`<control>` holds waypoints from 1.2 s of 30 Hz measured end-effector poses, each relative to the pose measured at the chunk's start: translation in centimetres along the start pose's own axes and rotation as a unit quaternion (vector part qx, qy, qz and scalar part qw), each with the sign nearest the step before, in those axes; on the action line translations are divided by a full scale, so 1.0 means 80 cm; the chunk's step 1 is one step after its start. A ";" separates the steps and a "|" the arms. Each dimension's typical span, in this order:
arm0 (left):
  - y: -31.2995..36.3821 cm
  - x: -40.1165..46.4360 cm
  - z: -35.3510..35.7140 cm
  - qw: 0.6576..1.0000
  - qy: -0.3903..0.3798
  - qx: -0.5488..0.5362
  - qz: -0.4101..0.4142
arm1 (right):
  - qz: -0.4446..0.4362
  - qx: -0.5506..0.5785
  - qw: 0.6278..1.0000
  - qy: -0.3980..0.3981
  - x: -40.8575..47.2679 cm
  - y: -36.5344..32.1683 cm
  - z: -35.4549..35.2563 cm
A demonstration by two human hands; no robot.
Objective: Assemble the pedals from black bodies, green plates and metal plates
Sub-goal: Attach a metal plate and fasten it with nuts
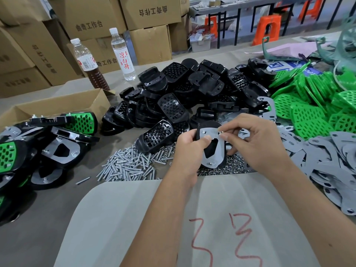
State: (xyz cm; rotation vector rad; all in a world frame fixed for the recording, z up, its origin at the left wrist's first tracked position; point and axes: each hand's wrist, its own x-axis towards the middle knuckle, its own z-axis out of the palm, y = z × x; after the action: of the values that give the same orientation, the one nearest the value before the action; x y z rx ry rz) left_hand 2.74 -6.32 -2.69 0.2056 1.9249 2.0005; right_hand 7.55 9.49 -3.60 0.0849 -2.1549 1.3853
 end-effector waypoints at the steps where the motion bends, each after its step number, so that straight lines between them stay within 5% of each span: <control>1: 0.000 -0.001 0.000 1.000 0.000 -0.001 0.000 | -0.004 -0.008 1.000 0.006 -0.001 -0.001 0.000; 21: -0.003 -0.002 0.006 0.996 0.060 0.053 0.042 | -0.076 -0.076 0.994 0.025 0.000 0.008 0.005; 36: -0.001 -0.016 0.025 0.954 0.146 0.167 0.202 | -0.078 -0.089 0.988 0.102 -0.003 -0.003 0.011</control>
State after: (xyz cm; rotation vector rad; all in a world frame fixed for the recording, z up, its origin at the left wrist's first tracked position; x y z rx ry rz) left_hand 4.65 -4.92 -2.50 0.4428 2.5865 2.0171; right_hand 7.42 8.57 -3.81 0.0416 -2.0440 1.0610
